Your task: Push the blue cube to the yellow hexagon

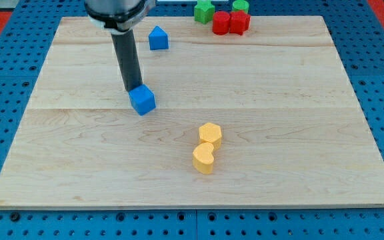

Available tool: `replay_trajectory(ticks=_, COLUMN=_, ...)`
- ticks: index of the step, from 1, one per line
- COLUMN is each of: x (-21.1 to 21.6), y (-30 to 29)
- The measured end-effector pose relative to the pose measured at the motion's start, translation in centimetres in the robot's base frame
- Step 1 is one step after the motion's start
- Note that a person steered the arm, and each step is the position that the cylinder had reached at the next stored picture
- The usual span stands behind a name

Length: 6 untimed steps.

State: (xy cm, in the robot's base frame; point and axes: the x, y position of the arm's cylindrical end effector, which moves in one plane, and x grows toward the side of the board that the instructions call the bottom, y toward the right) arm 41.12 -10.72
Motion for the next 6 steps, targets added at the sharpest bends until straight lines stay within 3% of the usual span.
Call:
replay_trajectory(ticks=2, x=7.7, y=0.6)
replay_trajectory(ticks=3, x=9.5, y=2.9)
replay_trajectory(ticks=6, x=6.7, y=5.3)
